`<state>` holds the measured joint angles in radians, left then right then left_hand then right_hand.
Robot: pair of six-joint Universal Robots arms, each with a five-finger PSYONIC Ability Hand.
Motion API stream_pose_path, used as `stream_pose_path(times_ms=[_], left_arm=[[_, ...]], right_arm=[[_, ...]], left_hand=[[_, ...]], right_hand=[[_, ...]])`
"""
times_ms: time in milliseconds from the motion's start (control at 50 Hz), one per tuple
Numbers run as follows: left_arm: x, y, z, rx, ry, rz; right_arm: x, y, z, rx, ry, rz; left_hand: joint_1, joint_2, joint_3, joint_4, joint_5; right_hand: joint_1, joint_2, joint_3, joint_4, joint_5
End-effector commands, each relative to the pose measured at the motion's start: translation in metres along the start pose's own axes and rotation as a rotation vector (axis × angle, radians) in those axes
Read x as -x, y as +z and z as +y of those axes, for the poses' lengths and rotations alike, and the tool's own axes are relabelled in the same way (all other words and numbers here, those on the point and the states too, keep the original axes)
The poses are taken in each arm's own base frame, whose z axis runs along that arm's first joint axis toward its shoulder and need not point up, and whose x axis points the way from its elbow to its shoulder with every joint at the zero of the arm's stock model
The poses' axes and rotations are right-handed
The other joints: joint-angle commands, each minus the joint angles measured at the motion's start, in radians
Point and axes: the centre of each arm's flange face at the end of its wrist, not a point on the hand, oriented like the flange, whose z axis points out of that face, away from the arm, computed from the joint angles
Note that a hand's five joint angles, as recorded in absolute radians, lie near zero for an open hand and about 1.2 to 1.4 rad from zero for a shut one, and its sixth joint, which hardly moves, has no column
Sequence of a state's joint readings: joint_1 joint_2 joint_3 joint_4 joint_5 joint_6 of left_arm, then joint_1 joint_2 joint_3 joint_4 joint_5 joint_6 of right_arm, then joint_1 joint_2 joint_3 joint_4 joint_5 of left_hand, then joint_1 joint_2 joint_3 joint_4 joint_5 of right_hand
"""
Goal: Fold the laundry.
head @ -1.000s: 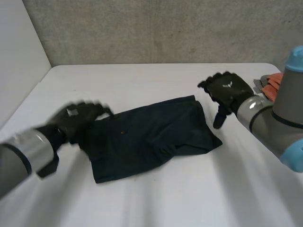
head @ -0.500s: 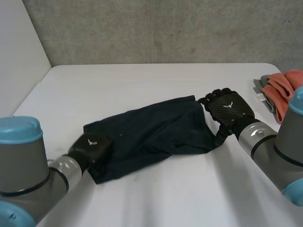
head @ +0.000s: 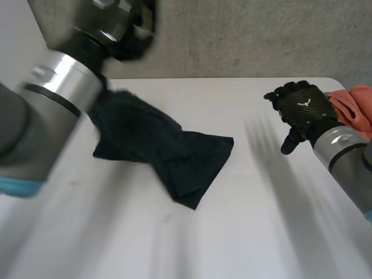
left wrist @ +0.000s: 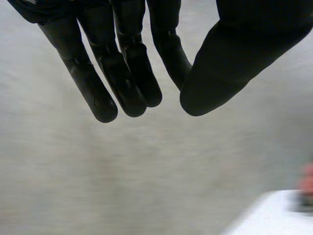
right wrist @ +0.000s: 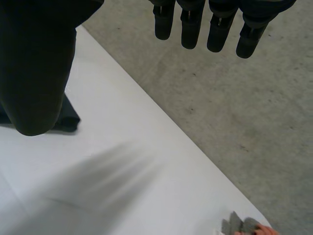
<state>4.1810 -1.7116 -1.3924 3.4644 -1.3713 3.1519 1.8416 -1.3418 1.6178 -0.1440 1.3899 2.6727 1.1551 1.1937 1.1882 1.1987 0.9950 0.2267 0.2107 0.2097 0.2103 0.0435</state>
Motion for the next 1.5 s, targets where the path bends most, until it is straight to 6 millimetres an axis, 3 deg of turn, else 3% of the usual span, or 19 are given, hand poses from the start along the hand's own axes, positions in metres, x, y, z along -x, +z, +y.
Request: stream_pose_path(times_ms=[20, 60, 120, 140, 180, 260, 360, 480, 700, 760, 780, 860, 920, 1000, 1100, 1180, 1300, 1400, 1500], left_arm=[[-0.093, -0.052, 0.102, 0.445, -0.211, 0.309], [-0.102, -0.064, 0.118, 0.516, -0.206, 0.33], [-0.099, -0.07, 0.128, 0.547, -0.136, 0.306], [-0.085, -0.065, 0.125, 0.525, -0.094, 0.246], [-0.065, -0.057, 0.119, 0.497, -0.054, 0.163], [-0.012, -0.041, 0.111, 0.453, 0.006, -0.029], [0.048, -0.035, 0.123, 0.487, 0.021, -0.13], [0.093, -0.039, 0.159, 0.57, 0.052, -0.125], [0.124, -0.021, 0.214, 0.55, 0.183, -0.063], [0.131, -0.015, 0.229, 0.543, 0.217, -0.072], [0.137, -0.012, 0.234, 0.538, 0.235, -0.089], [0.155, 0.0, 0.228, 0.49, 0.308, -0.167], [0.168, 0.011, 0.21, 0.422, 0.367, -0.248], [0.18, 0.033, 0.159, 0.245, 0.445, -0.35], [0.15, 0.062, 0.077, -0.029, 0.463, -0.256], [0.104, 0.067, 0.051, -0.09, 0.349, -0.081], [0.037, 0.047, 0.082, 0.064, 0.12, 0.13], [-0.034, -0.002, 0.133, 0.295, -0.027, 0.363], [-0.081, -0.052, 0.166, 0.454, -0.097, 0.529]], right_arm=[[-0.019, 0.007, 0.009, 0.026, 0.009, 0.051], [-0.02, 0.008, 0.013, 0.036, 0.01, 0.052], [-0.019, 0.01, 0.02, 0.058, 0.016, 0.046], [-0.019, 0.01, 0.023, 0.069, 0.018, 0.044], [-0.017, 0.01, 0.026, 0.078, 0.021, 0.038], [-0.014, 0.01, 0.03, 0.089, 0.025, 0.022], [-0.007, 0.01, 0.033, 0.093, 0.028, -0.011], [0.005, 0.011, 0.04, 0.113, 0.028, -0.046], [0.019, 0.011, 0.051, 0.148, 0.006, -0.083], [0.021, 0.01, 0.053, 0.154, 0.002, -0.088], [0.022, 0.01, 0.054, 0.156, -0.001, -0.089], [0.022, 0.01, 0.056, 0.159, -0.01, -0.09], [0.022, 0.011, 0.057, 0.161, -0.017, -0.09], [0.02, 0.011, 0.057, 0.158, -0.029, -0.088], [0.017, 0.013, 0.054, 0.149, -0.037, -0.077], [0.012, 0.013, 0.053, 0.144, -0.037, -0.064], [-0.002, 0.014, 0.05, 0.135, -0.035, -0.03], [-0.017, 0.018, 0.048, 0.127, -0.034, 0.005], [-0.03, 0.021, 0.048, 0.127, -0.031, 0.032]], left_hand=[[0.241, 0.203, 0.208, 0.198, 0.227], [0.241, 0.203, 0.208, 0.198, 0.227], [-0.27, -0.309, -0.303, -0.314, -0.285], [-0.609, -0.648, -0.643, -0.653, -0.624], [-0.783, -0.821, -0.816, -0.826, -0.797], [-0.886, -0.924, -0.919, -0.929, -0.9], [-0.921, -0.96, -0.954, -0.965, -0.936], [-0.889, -0.928, -0.922, -0.932, -0.903], [-0.836, -0.875, -0.869, -0.88, -0.851], [-0.611, -0.65, -0.644, -0.654, -0.625], [-0.372, -0.41, -0.405, -0.415, -0.386], [0.239, 0.201, 0.206, 0.196, 0.225], [0.241, 0.203, 0.208, 0.198, 0.227], [0.241, 0.203, 0.208, 0.198, 0.227], [0.241, 0.203, 0.208, 0.198, 0.227], [0.241, 0.203, 0.208, 0.198, 0.227], [0.241, 0.203, 0.208, 0.198, 0.227], [0.241, 0.203, 0.208, 0.198, 0.227], [0.151, 0.113, 0.118, 0.108, 0.137]], right_hand=[[-0.052, -0.036, -0.035, -0.036, -0.043], [-0.052, -0.036, -0.035, -0.036, -0.043], [-0.052, -0.036, -0.035, -0.036, -0.043], [-0.052, -0.036, -0.035, -0.036, -0.043], [-0.052, -0.036, -0.035, -0.036, -0.043], [-0.052, -0.036, -0.035, -0.036, -0.043], [-0.052, -0.036, -0.035, -0.036, -0.043], [-0.052, -0.036, -0.035, -0.036, -0.043], [-0.052, -0.036, -0.035, -0.036, -0.043], [-0.052, -0.036, -0.035, -0.036, -0.043], [-0.052, -0.036, -0.035, -0.036, -0.043], [-0.052, -0.036, -0.035, -0.036, -0.043], [-0.052, -0.036, -0.035, -0.036, -0.043], [-0.052, -0.036, -0.035, -0.036, -0.043], [-0.052, -0.036, -0.035, -0.036, -0.043], [-0.052, -0.036, -0.035, -0.036, -0.043], [-0.052, -0.036, -0.035, -0.036, -0.043], [-0.052, -0.036, -0.035, -0.036, -0.043], [-0.052, -0.036, -0.035, -0.036, -0.043]])
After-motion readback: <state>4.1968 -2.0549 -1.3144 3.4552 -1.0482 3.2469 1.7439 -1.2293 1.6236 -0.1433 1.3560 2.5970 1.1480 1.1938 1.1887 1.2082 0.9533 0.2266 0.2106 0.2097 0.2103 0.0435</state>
